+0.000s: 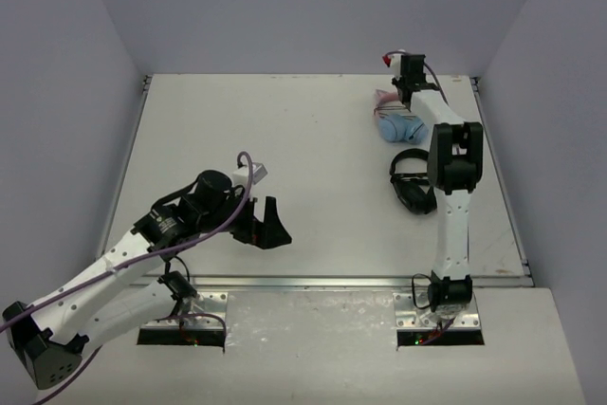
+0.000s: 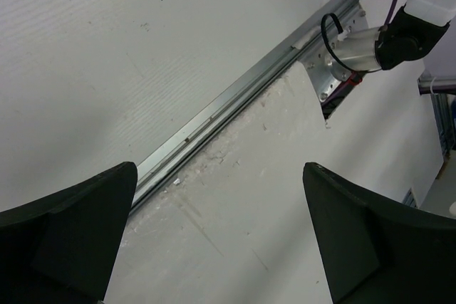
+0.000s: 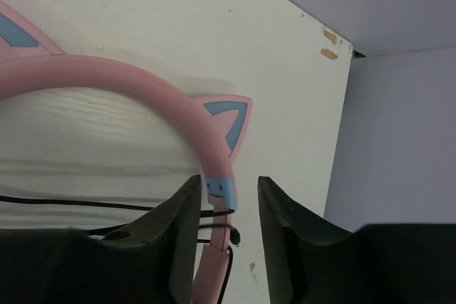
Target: Wrap the headphones
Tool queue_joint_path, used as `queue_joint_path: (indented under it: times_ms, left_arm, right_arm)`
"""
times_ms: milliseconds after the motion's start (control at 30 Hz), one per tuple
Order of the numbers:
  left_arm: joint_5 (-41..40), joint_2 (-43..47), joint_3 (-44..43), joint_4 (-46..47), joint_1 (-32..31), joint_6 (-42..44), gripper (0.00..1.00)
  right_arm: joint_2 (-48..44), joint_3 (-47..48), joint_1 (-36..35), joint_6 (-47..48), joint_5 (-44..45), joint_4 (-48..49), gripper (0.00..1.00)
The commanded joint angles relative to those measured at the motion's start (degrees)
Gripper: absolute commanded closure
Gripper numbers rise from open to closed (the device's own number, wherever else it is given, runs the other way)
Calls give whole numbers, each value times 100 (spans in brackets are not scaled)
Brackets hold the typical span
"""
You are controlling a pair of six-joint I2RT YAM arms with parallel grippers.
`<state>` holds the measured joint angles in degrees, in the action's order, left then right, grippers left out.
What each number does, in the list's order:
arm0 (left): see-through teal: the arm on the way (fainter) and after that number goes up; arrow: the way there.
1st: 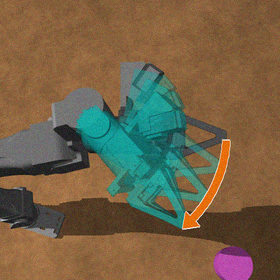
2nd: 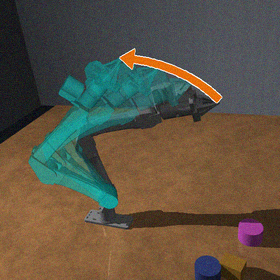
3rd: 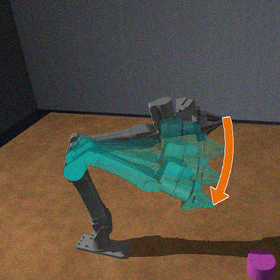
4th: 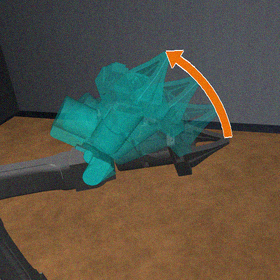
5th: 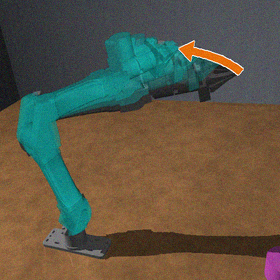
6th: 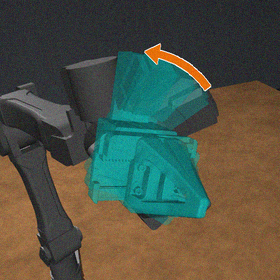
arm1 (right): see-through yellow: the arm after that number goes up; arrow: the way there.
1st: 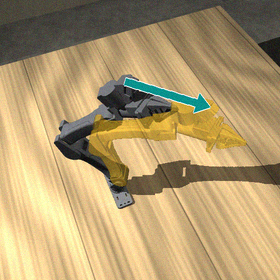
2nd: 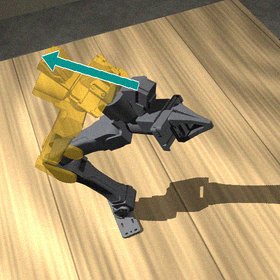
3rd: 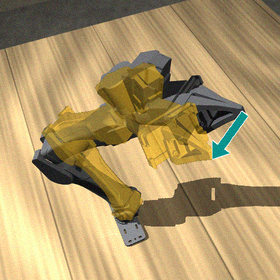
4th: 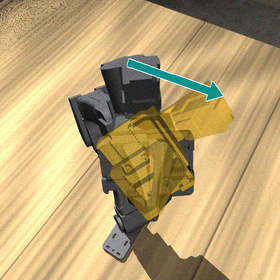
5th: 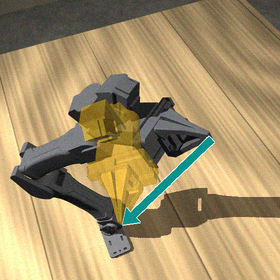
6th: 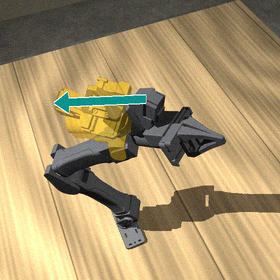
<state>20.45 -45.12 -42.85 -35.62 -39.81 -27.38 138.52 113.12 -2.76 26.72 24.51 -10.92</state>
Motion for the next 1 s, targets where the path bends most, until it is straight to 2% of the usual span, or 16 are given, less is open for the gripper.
queue_joint_path:
  times_ms: [0, 67, 200, 267, 300, 433, 533, 600, 667, 733, 767, 967]
  left_arm:
    - [-14, 162, 66, 327, -62, -145, 0]
    - [-41, 179, 84, 362, -62, -198, 0]
    - [-452, 74, -74, 275, -62, -163, 0]
    - [-1154, -145, -346, 82, -62, -119, 0]
    - [-1792, -389, -582, -84, -53, -93, 0]
    - [-2720, -1267, -1363, -253, -18, 144, 0]
    - [-3212, -1901, -1936, -262, 35, 355, 0]
    - [-3668, -2210, -2682, -401, 87, 391, 0]
    - [-4039, -2702, -3575, -647, 298, 470, 0]
    - [-4171, -3097, -4115, -823, 526, 566, 0]
    - [-4259, -3195, -4587, -876, 614, 601, 0]
    - [-4857, -3521, -5558, -1342, 1317, 743, 0]
  right_arm:
    - [79, 280, -5, -52, 28, 284, 60]
    - [26, 534, -5, -201, -43, 152, 53]
    - [-350, 1053, -75, -1183, -271, -366, 39]
    - [-597, 1125, -250, -1467, -498, -735, 12]
    - [-929, 977, -407, -1703, -517, -910, 1]
    - [-2010, 266, -742, -1977, -421, -1394, 1]
    - [-3118, -368, -813, -2626, -499, -1921, 1]
    - [-3671, -605, -848, -3303, -823, -2569, 1]
    - [-4532, -877, -892, -3680, -1114, -2985, 1]
    - [-5443, -1150, -892, -3823, -1291, -3372, 1]
    - [-5710, -1239, -892, -3902, -1326, -3504, 1]
    - [-7153, -1099, -892, -4121, -922, -5252, 1]
